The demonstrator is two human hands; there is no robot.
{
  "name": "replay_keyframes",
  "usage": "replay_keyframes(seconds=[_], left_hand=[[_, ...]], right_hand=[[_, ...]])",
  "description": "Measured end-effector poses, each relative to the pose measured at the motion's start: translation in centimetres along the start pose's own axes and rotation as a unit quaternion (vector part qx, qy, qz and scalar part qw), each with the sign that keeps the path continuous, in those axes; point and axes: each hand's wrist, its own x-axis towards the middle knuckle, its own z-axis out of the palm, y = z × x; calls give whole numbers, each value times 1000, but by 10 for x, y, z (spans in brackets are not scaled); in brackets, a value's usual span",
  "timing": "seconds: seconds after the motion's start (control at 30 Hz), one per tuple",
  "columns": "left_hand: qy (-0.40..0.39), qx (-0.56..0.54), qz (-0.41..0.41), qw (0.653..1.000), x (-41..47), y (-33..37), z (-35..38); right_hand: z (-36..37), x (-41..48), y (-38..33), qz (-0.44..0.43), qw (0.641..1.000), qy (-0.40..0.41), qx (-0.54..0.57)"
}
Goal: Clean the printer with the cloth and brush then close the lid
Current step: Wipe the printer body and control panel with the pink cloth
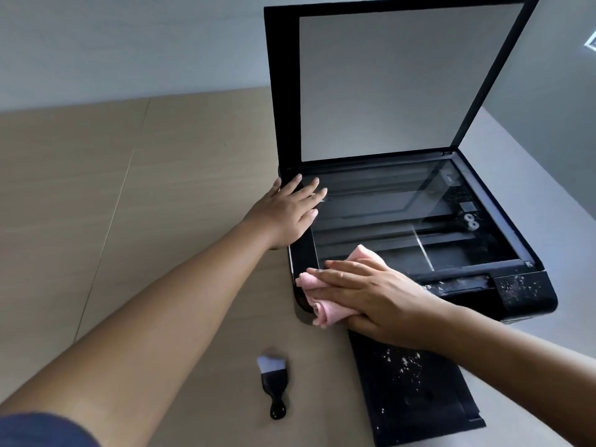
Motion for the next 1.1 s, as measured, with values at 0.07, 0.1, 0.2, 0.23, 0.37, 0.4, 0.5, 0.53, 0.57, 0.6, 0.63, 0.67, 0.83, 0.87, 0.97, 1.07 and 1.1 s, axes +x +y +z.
replay_keyframes(seconds=[0.07,0.1,0.2,0.23,0.37,0.4,0.5,0.53,0.57,0.6,0.63,0.67,0.83,0.87,0.97,1.07,1.1], left_hand=[[5,30,18,999,3,0,-1],[4,32,24,999,5,1,-1],[2,-15,6,1000,8,9,1],[10,-30,0,1000,9,11,4],[31,-36,3,999,8,9,9],[32,-30,4,999,8,8,9],[39,-26,-2,999,7,7,9],[41,-27,-4,999,6,8,10],[42,-27,-6,999,6,9,10],[42,-26,-7,999,6,9,9],[40,-25,-7,999,7,10,9],[39,-22,-8,999,8,11,8],[20,-15,-40,999,10,22,8],[28,-29,-55,998,10,25,8],[70,-84,-131,985,9,47,10],[62,-88,-164,980,4,74,16],[61,-79,-165,981,1,80,18]], right_hand=[[0,5,9,64,997,43,12],[1,11,9,104,992,75,13],[11,23,-7,128,985,116,-10],[14,19,-12,99,990,102,-9],[3,-6,-7,14,999,47,-16],[0,-6,-3,30,998,56,-16],[9,6,-10,104,987,120,-22],[17,10,-19,110,985,135,-22],[27,13,-29,105,984,144,-18],[34,14,-36,99,983,153,-16],[38,12,-38,93,983,156,-11],[37,9,-37,85,984,157,-9],[28,-31,-17,122,979,158,-42],[29,-39,-15,138,977,159,-40],[30,-66,-9,174,972,149,-45],[26,-92,1,239,951,184,-60],[23,-98,4,256,945,196,-62]])
